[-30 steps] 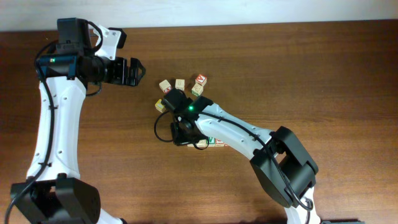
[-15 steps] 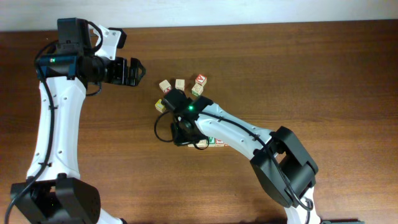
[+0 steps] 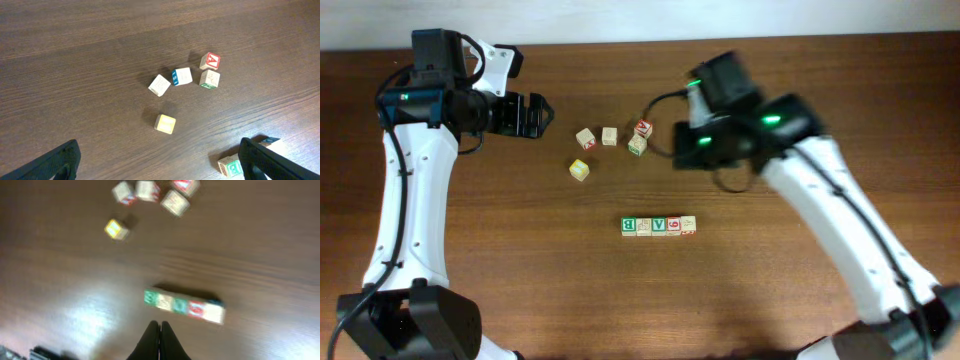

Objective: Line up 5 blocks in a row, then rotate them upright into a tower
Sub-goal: 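Bring both grippers down to the row's left and right ends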

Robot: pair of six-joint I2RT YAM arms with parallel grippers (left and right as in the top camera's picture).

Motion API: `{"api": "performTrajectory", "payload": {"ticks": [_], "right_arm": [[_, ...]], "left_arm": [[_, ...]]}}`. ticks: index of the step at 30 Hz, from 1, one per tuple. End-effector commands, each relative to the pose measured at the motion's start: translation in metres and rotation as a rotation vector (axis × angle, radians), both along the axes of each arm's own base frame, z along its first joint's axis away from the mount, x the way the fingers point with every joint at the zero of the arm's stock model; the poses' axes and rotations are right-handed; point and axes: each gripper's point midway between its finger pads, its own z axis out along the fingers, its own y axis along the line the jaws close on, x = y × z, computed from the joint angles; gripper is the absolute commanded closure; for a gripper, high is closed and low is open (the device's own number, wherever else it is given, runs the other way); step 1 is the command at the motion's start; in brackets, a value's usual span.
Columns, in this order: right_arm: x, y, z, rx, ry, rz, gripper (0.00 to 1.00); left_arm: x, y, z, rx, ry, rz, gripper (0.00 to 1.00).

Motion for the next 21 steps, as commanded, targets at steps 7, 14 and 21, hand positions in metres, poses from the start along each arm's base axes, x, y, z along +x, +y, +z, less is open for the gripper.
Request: {"api": "performTrajectory", "payload": {"ticks": [7,14,21], "right_arm": [[-0.011,-0.078,-0.029,0.035,0.119,-0.003,0.96],[-0.023,-0.087,-0.090,0.045,0.215,-0.035,0.94],[-0.026,-0.083,-0.136,0.078,0.240,-0.069,0.95]], "left_arm": [[0.003,0.000,0.006,0.011,-0.023,-0.011,0.01],[-0.010,-0.007,0.002,-0.074,0.068,0.046,0.01],[-0.023,-0.036,-0.016,-0.163,0.150,-0.033,1.00]]}}
